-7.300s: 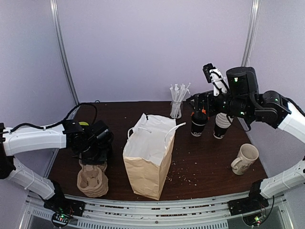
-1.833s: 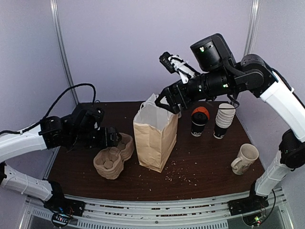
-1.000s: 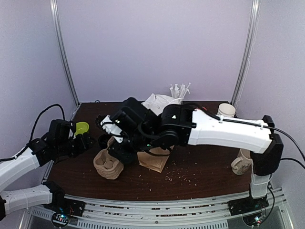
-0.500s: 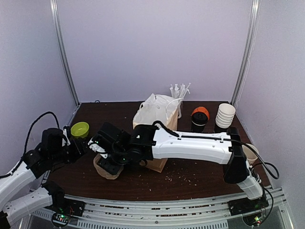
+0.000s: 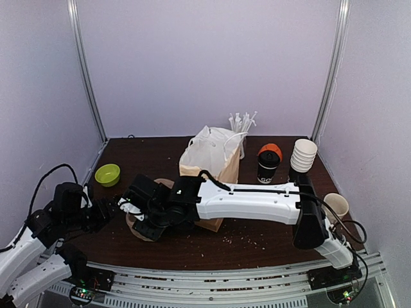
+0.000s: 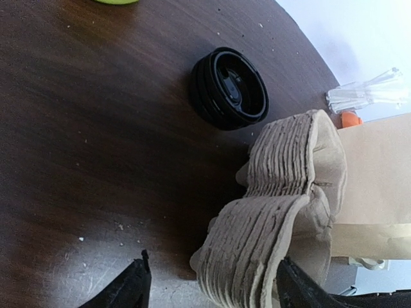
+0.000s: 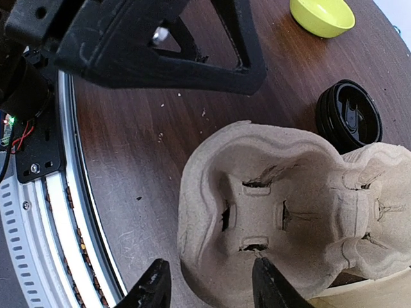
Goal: Pack the takeout coffee
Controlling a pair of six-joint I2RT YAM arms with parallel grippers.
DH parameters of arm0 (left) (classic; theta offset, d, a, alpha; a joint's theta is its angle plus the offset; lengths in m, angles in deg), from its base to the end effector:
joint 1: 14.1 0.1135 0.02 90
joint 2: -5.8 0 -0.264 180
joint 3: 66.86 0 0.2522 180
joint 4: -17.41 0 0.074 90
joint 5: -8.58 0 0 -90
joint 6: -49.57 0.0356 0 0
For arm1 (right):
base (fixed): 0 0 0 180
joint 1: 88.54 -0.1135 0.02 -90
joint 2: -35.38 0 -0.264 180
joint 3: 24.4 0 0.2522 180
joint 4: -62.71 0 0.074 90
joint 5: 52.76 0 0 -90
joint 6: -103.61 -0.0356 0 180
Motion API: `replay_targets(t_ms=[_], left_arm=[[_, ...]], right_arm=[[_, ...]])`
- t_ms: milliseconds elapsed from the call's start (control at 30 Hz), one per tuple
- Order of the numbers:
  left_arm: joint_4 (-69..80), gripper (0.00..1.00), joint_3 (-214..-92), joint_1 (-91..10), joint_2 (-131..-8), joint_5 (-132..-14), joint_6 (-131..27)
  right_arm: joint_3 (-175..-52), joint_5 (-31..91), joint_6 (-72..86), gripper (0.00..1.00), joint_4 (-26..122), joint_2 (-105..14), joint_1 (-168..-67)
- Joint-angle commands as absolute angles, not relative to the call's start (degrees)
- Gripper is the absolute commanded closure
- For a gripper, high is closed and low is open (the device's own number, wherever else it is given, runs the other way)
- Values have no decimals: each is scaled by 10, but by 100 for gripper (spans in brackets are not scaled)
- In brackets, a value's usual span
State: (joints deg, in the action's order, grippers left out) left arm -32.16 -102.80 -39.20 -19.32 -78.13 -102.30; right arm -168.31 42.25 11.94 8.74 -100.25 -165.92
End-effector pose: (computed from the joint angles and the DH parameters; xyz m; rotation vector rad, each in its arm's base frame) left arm 0.1025 -0.0503 0.2044 -0.7248 2.2854 -0.8413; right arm 0.1199 0.5212 0.2561 -1.4608 1.9503 0.5491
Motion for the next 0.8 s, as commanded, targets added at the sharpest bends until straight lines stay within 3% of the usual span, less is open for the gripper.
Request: replay_targets(t_ms=[0, 367, 600, 767], left_arm=[[-349, 30, -1022, -388, -174, -753, -1030], [-319, 34, -1002, -387, -174, -689, -1022], [-308, 42, -992, -387, -180, -674, -1015], [-332, 41, -1002, -387, -174, -668, -1008]], right_arm=[[-1701, 418, 130, 55, 82, -1011, -1660], [-1705, 421, 123, 56, 82, -1019, -1660], [-1705, 425, 113, 57, 78, -1020, -1658], [-1704, 422, 107, 51, 83, -1016, -1658]])
